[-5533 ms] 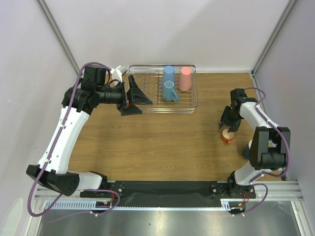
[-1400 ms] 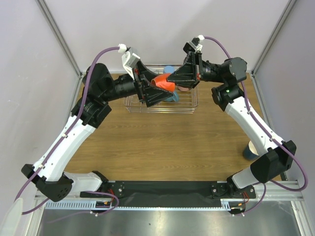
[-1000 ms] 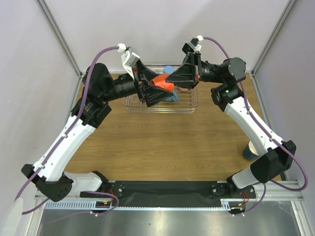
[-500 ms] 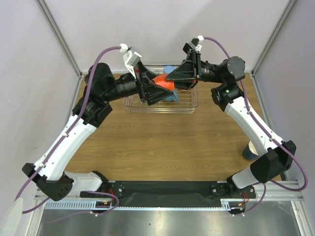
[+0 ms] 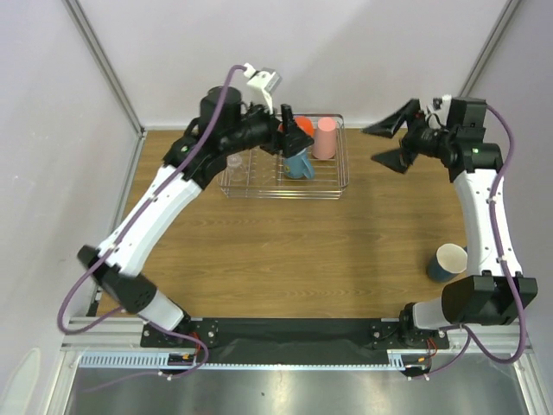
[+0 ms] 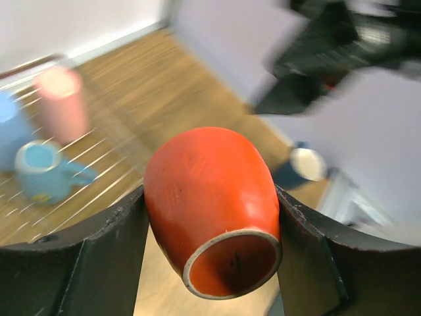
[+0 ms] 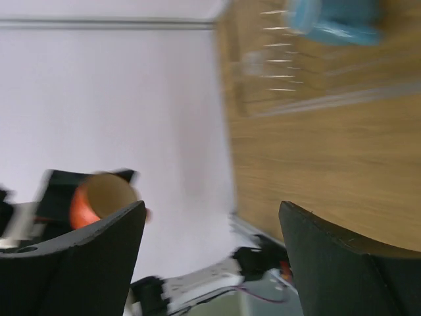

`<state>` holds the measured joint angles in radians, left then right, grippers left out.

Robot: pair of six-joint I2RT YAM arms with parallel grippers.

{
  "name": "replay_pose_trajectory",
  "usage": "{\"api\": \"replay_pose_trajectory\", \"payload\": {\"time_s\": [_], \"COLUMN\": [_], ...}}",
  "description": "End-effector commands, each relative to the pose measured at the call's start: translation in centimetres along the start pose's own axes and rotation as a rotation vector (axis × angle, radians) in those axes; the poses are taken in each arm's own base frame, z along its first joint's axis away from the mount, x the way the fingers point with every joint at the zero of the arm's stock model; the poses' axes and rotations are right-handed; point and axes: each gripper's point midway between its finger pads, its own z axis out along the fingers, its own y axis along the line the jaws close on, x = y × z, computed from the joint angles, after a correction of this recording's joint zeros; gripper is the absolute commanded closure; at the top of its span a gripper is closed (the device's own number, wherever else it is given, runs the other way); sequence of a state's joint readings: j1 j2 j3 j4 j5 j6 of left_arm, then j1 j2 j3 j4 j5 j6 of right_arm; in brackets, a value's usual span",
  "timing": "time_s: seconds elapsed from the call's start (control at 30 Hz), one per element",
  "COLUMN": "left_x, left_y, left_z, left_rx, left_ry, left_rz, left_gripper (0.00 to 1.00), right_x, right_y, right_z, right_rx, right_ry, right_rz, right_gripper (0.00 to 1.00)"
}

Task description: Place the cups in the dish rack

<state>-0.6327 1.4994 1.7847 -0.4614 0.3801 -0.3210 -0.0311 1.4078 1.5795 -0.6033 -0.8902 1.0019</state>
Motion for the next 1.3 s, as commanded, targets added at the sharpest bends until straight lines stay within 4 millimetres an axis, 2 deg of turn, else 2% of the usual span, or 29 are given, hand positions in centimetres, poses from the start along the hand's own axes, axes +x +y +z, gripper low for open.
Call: {"api": "replay_pose_trajectory", "payload": {"time_s": [0.0, 0.03, 0.1, 0.13, 0.17, 0.2, 0.23, 0.27, 0.3, 0.33, 0.37, 0.4, 0.43, 0.5, 0.57, 0.6, 0.63, 0.73, 0.77, 1.03, 1.17, 1.27], "left_x": [0.5, 0.9, 2.2, 2.2, 2.7, 2.9, 3.1, 2.1, 4.3, 4.7, 3.7, 5.6, 5.2, 6.4, 8.0, 8.6, 10.2, 11.6, 12.8, 17.5, 19.0, 19.5], "left_y": [4.3, 5.5, 7.1, 8.3, 9.2, 9.2, 10.1, 9.9, 11.2, 11.9, 11.9, 13.3, 13.9, 14.7, 15.7, 15.4, 15.8, 16.1, 16.5, 17.6, 17.4, 17.2], "left_z": [2.1, 3.6, 5.1, 5.6, 7.4, 8.3, 9.1, 9.8, 12.0, 12.6, 13.1, 14.7, 14.9, 16.1, 17.6, 18.3, 19.3, 20.6, 21.1, 21.5, 21.6, 22.1], "left_rx": [-0.201, -0.237, -0.290, -0.348, -0.362, -0.368, -0.408, -0.411, -0.428, -0.451, -0.462, -0.483, -0.527, -0.550, -0.581, -0.569, -0.574, -0.576, -0.587, -0.622, -0.618, -0.605], "left_ry": [0.038, 0.057, 0.106, 0.106, 0.119, 0.122, 0.122, 0.097, 0.142, 0.152, 0.119, 0.153, 0.128, 0.130, 0.123, 0.123, 0.145, 0.154, 0.168, 0.269, 0.310, 0.313], "left_rz": [0.024, 0.021, 0.008, 0.011, 0.023, 0.042, 0.078, 0.092, 0.088, 0.085, 0.075, 0.068, 0.059, 0.047, 0.024, 0.025, 0.032, 0.025, -0.002, -0.060, -0.081, -0.089], "left_gripper": [1.00, 1.00, 1.00, 1.00, 1.00, 1.00, 1.00, 1.00, 1.00, 1.00, 1.00, 1.00, 1.00, 1.00, 1.00, 1.00, 1.00, 1.00, 1.00, 1.00, 1.00, 1.00], "right_x": [3.4, 4.2, 4.5, 4.7, 5.3, 5.5, 6.1, 6.5, 6.9, 7.1, 7.1, 7.3, 7.1, 7.5, 7.4, 7.2, 7.2, 7.2, 7.3, 8.3, 8.5, 8.6], "right_y": [-8.3, -9.1, -10.6, -10.7, -10.4, -10.5, -11.0, -10.9, -11.0, -10.7, -10.5, -10.7, -10.3, -11.0, -11.4, -11.5, -11.5, -12.1, -12.3, -13.6, -13.6, -13.6], "right_z": [-4.3, -5.4, -6.8, -7.4, -8.1, -8.6, -8.9, -9.2, -9.4, -9.6, -9.8, -10.2, -10.6, -11.6, -12.5, -12.7, -12.8, -12.9, -12.9, -12.4, -12.1, -12.2], "right_rx": [0.463, 0.512, 0.604, 0.618, 0.616, 0.622, 0.638, 0.638, 0.640, 0.637, 0.639, 0.665, 0.673, 0.734, 0.769, 0.778, 0.777, 0.797, 0.801, 0.785, 0.769, 0.766], "right_ry": [0.000, 0.003, -0.033, -0.048, -0.067, -0.078, -0.070, -0.074, -0.062, -0.065, -0.071, -0.075, -0.088, -0.075, -0.084, -0.093, -0.104, -0.100, -0.100, -0.088, -0.086, -0.088], "right_rz": [-0.079, -0.089, -0.087, -0.088, -0.101, -0.106, -0.081, -0.079, -0.062, -0.059, -0.058, -0.053, -0.064, -0.063, -0.058, -0.065, -0.062, -0.047, -0.040, 0.015, 0.023, 0.021], "right_gripper": [0.11, 0.11, 0.11, 0.11, 0.11, 0.11, 0.11, 0.11, 0.11, 0.11, 0.11, 0.11, 0.11, 0.11, 0.10, 0.10, 0.10, 0.10, 0.10, 0.10, 0.10, 0.10]}}
